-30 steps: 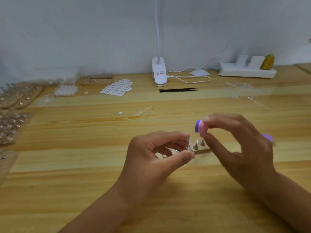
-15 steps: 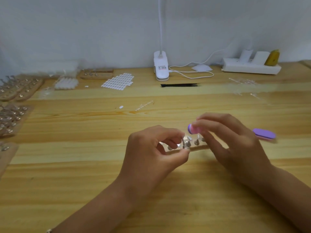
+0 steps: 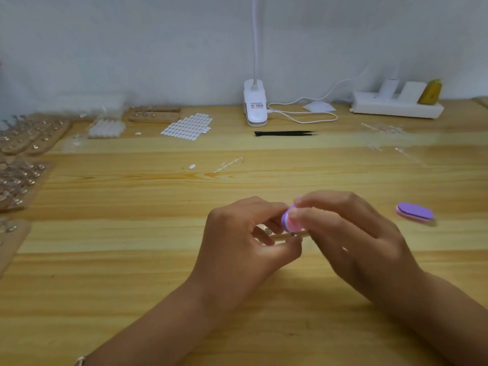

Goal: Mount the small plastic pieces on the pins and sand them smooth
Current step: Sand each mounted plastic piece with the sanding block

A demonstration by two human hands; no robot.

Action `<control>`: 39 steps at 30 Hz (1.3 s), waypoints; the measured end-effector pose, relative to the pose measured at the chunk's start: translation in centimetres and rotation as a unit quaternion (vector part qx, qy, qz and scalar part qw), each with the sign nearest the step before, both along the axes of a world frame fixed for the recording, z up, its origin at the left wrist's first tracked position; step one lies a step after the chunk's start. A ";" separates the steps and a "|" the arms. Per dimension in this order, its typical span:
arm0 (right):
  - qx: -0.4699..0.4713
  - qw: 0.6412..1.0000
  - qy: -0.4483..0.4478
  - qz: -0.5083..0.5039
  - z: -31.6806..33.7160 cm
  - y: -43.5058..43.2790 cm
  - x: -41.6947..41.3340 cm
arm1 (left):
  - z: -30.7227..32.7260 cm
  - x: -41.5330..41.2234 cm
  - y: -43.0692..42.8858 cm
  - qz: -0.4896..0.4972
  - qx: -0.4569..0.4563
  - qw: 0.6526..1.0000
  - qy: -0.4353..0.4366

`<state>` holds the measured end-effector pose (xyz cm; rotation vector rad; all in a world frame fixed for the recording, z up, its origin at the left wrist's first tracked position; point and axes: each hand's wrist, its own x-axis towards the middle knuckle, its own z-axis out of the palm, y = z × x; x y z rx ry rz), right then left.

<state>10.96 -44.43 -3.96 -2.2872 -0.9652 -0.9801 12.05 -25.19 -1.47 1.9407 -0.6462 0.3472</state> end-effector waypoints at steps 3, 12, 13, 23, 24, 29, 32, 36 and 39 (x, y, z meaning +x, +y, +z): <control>0.026 0.998 0.010 -0.053 0.4 -1.0 0.8 | 0.0 -0.1 0.1 0.012 -0.017 1.000 0.014; 0.034 0.998 0.016 -0.040 0.3 -1.0 1.0 | 0.3 -0.1 0.2 -0.013 -0.057 0.996 0.065; 0.054 0.997 0.023 -0.053 0.5 -1.2 1.1 | 0.3 -0.1 0.3 -0.017 -0.070 0.994 0.080; 0.110 0.992 0.011 -0.056 1.1 -0.7 0.5 | 0.3 0.3 0.3 -0.091 -0.192 0.958 0.191; 0.116 0.992 0.002 -0.052 1.1 -0.3 0.2 | 0.4 0.3 0.2 -0.100 -0.200 0.955 0.195; 0.100 0.993 0.012 -0.061 0.9 -0.2 -0.1 | 0.4 0.3 0.0 -0.121 -0.215 0.940 0.234; 0.132 0.988 0.016 -0.079 1.2 -0.1 -0.3 | 0.4 0.4 0.0 -0.118 -0.208 0.939 0.246; 0.103 0.993 -0.015 -0.052 1.0 0.3 -0.5 | 0.3 0.4 0.0 -0.125 -0.195 0.944 0.237; 0.129 0.987 0.026 -0.087 1.3 -0.2 -0.1 | 0.1 0.5 0.1 -0.124 -0.193 0.942 0.245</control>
